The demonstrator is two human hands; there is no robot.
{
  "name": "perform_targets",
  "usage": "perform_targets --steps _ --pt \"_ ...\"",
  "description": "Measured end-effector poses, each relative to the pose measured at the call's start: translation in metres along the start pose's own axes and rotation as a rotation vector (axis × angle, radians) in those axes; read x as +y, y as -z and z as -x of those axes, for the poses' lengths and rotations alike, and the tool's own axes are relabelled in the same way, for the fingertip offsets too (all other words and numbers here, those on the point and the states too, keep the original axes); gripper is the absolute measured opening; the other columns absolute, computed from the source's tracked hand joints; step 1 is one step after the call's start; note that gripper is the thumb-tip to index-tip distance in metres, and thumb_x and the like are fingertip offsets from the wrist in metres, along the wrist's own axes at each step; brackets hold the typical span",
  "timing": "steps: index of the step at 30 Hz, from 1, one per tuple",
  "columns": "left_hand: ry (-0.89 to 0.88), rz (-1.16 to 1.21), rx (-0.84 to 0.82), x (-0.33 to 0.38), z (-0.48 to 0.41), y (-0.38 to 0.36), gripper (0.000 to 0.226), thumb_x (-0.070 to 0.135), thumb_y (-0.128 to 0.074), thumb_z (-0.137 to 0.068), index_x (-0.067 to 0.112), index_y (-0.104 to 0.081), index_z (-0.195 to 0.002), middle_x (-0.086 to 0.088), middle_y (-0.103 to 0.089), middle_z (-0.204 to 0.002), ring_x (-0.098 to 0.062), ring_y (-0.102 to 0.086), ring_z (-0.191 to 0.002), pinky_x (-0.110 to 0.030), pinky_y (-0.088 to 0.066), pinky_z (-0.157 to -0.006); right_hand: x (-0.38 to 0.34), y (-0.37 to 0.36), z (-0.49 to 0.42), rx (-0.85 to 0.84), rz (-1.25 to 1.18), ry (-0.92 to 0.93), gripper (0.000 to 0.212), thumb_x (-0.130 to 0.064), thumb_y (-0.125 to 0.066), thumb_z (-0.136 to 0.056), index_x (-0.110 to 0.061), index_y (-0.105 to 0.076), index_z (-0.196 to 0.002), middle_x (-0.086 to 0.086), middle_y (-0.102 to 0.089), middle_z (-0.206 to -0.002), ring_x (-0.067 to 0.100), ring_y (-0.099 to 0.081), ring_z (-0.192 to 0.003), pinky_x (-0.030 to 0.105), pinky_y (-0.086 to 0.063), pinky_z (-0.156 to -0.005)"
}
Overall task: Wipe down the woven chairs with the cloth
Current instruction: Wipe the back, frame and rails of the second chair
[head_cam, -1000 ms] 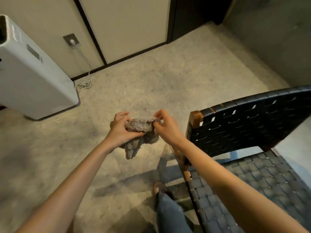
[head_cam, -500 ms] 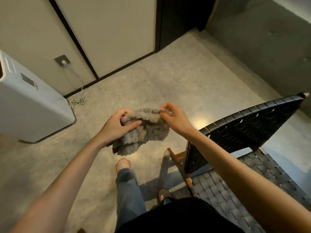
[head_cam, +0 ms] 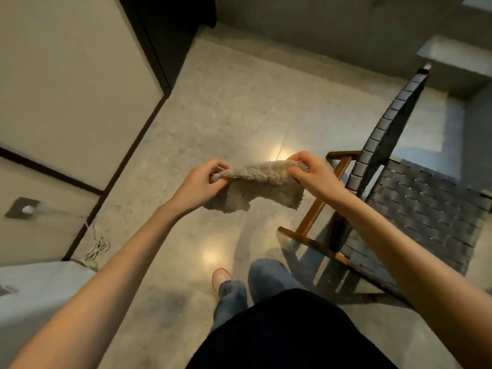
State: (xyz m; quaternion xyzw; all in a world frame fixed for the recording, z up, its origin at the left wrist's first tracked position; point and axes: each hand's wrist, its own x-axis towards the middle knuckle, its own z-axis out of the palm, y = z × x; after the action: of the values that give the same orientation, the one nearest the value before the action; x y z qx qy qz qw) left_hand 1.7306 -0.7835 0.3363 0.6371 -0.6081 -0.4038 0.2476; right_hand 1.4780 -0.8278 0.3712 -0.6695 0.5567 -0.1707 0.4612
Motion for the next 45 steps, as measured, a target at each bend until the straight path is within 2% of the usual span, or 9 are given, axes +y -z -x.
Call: perform_targets --steps 11,14,18,21,24,30,34,41,45 --pt "-0.314 -0.137 -0.451 0.05 -0.193 -0.02 0.016 0.018 -0.054 -0.094 0.016 -0.066 -0.105 0.006 -0.063 -0.093 -0.014 -0.06 -0.091 -0.028 -0.05 -0.075 0.05 0.042 -0.041 0.471 -0.144 -0.338 0.018 -0.021 -0.053 -0.096 -0.018 -0.059 -0.113 0.003 -0.059 -0.11 0.01 -0.057 -0.099 0.02 -0.049 -0.075" --pt "-0.406 -0.216 -0.524 0.073 -0.248 -0.024 0.021 0.01 -0.052 -0.093 0.014 -0.066 -0.108 0.007 -0.061 -0.095 -0.013 -0.057 -0.092 -0.024 -0.043 -0.077 0.058 0.054 -0.072 0.572 -0.212 -0.352 0.021 -0.018 -0.048 -0.098 -0.025 -0.058 -0.116 -0.003 -0.058 -0.114 0.004 -0.056 -0.098 0.015 -0.047 -0.073" --pt "-0.459 -0.26 -0.611 0.11 -0.312 -0.02 0.016 0.017 -0.056 -0.094 0.014 -0.067 -0.105 0.004 -0.065 -0.094 -0.014 -0.06 -0.09 -0.026 -0.048 -0.077 0.056 0.073 -0.115 0.579 -0.219 -0.419 0.028 -0.012 -0.043 -0.098 -0.027 -0.06 -0.115 -0.004 -0.056 -0.12 0.014 -0.048 -0.118 0.032 -0.046 -0.095" --pt "-0.524 -0.275 -0.696 0.14 -0.352 -0.022 0.017 0.027 -0.057 -0.093 0.016 -0.068 -0.1 0.003 -0.067 -0.09 -0.013 -0.06 -0.085 -0.024 -0.048 -0.073 0.048 0.087 -0.141 0.507 -0.075 -0.513 0.025 -0.037 -0.052 -0.092 -0.044 -0.054 -0.116 -0.004 -0.049 -0.128 0.022 -0.032 -0.125 0.046 -0.024 -0.105" --pt "-0.582 -0.286 -0.821 0.17 -0.388 -0.034 0.02 0.032 -0.057 -0.092 0.016 -0.068 -0.092 -0.001 -0.067 -0.083 -0.013 -0.059 -0.078 -0.017 -0.042 -0.065 0.04 0.093 -0.164 0.501 0.001 -0.515 0.042 -0.061 -0.057 -0.081 -0.056 -0.045 -0.121 -0.01 -0.049 -0.129 0.018 -0.03 -0.122 0.041 -0.019 -0.099" --pt "-0.75 -0.32 -1.127 0.215 -0.465 -0.066 0.008 0.036 -0.058 -0.09 0.031 -0.064 -0.093 0.016 -0.062 -0.082 -0.004 -0.059 -0.079 -0.013 -0.047 -0.067 0.045 0.115 -0.215 0.881 -0.031 -0.636 0.009 -0.036 -0.055 -0.091 -0.037 -0.06 -0.098 -0.016 -0.054 -0.113 0.012 -0.035 -0.112 0.034 -0.019 -0.089" --pt "-0.87 -0.371 -1.11 0.232 -0.531 -0.086 0.01 0.036 -0.058 -0.091 0.029 -0.061 -0.097 0.009 -0.061 -0.092 -0.011 -0.058 -0.089 -0.024 -0.051 -0.073 0.049 0.14 -0.244 0.974 -0.116 -0.704 0.007 -0.038 -0.049 -0.094 -0.039 -0.048 -0.087 -0.014 -0.056 -0.092 0.012 -0.046 -0.102 0.035 -0.021 -0.089" --pt "-1.084 -0.502 -1.064 0.273 -0.634 -0.115 0.01 0.034 -0.058 -0.092 0.028 -0.049 -0.092 0.013 -0.053 -0.08 -0.017 -0.051 -0.087 -0.033 -0.038 -0.079 0.051 0.178 -0.304 1.095 -0.023 -0.972 0.014 -0.04 -0.044 -0.096 -0.034 -0.054 -0.103 -0.002 -0.054 -0.099 0.02 -0.043 -0.107 0.027 -0.018 -0.083" --pt "-1.114 -0.526 -1.041 0.306 -0.666 -0.145 0.017 0.037 -0.057 -0.093 0.021 -0.059 -0.098 0.004 -0.064 -0.092 -0.023 -0.056 -0.099 -0.041 -0.041 -0.091 0.05 0.21 -0.324 1.221 -0.22 -0.916 0.013 -0.033 -0.047 -0.098 -0.023 -0.054 -0.097 -0.002 -0.064 -0.084 0.018 -0.061 -0.084 0.039 -0.05 -0.076"
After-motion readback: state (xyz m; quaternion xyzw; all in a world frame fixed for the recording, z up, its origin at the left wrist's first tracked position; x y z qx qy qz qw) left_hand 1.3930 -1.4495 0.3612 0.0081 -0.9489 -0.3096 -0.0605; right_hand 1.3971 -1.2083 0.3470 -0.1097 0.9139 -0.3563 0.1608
